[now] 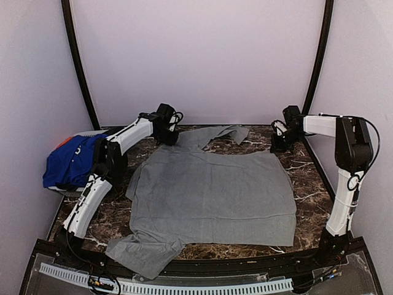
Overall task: Fold and stack the mixed laundry pile
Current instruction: Pick up the flattened shirt from the center of the board, then fold the flattened shirt at the center of the board.
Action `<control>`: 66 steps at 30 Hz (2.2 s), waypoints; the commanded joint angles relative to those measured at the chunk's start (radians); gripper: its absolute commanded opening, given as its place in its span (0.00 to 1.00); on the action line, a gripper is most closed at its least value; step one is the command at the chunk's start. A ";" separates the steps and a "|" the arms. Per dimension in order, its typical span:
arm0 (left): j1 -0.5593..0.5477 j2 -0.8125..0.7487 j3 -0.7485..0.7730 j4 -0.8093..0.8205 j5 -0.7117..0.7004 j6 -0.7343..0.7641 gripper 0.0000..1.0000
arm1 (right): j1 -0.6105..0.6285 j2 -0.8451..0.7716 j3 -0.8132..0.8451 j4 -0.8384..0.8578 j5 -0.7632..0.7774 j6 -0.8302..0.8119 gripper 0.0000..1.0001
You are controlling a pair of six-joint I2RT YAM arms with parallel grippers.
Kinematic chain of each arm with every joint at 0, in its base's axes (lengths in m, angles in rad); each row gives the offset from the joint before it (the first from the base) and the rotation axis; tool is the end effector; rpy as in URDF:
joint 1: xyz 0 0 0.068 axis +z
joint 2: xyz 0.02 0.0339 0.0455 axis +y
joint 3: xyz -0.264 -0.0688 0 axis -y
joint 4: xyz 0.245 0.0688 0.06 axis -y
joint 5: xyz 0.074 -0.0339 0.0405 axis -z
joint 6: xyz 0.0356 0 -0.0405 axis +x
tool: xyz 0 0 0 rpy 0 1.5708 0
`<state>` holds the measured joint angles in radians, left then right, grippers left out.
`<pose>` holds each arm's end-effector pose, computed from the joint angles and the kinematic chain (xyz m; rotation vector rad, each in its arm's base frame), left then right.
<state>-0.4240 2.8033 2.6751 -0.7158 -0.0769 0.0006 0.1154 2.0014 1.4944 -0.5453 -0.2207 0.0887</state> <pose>0.5411 -0.2412 0.1475 0.4741 2.3670 -0.1021 0.4237 0.0570 0.1924 -0.1122 2.6245 0.3604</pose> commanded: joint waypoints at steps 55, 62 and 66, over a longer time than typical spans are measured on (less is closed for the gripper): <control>-0.011 -0.883 -1.051 0.379 0.092 -0.007 0.01 | 0.020 -0.343 -0.340 0.109 -0.104 0.083 0.00; -0.085 -0.984 -1.307 0.379 0.002 -0.025 0.09 | 0.039 -0.401 -0.476 0.126 -0.079 0.125 0.00; -0.108 -0.989 -1.357 0.312 0.024 -0.075 0.14 | 0.043 -0.413 -0.523 0.121 -0.075 0.138 0.00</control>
<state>-0.5117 1.8561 1.3693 -0.3542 -0.0399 -0.0338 0.1543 1.6222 1.0061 -0.4484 -0.3115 0.1982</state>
